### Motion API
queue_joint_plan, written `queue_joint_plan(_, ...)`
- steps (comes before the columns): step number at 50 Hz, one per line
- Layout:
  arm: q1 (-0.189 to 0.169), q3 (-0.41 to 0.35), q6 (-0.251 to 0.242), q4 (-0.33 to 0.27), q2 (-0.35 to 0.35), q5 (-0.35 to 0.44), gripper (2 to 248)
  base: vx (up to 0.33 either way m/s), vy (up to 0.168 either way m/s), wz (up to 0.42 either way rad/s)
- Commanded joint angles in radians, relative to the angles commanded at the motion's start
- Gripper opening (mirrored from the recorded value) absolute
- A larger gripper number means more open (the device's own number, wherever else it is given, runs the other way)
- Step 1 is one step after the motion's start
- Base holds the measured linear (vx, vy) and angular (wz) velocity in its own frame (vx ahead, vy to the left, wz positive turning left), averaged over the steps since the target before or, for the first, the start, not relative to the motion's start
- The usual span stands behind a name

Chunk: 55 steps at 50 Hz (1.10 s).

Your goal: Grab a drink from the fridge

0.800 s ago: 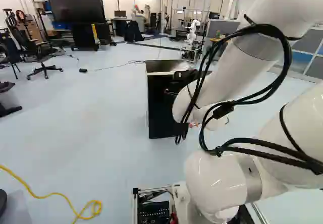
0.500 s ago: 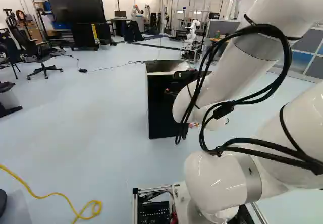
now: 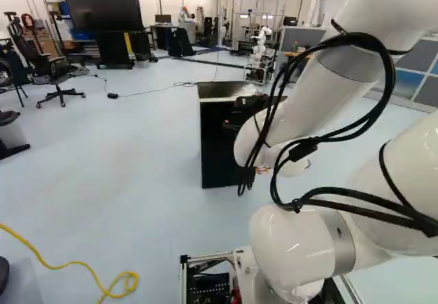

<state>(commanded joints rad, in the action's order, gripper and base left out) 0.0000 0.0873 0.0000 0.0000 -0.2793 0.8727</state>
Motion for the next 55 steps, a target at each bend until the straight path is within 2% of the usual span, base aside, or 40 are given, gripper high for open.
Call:
queue_joint_plan(19, 0.000, 0.000, 0.000, 0.000, 0.000, 0.000, 247, 0.100, 0.064, -0.041)
queue_joint_plan(55, 0.000, 0.000, 0.000, 0.000, 0.000, 0.000, 247, 0.061, 0.123, -0.027)
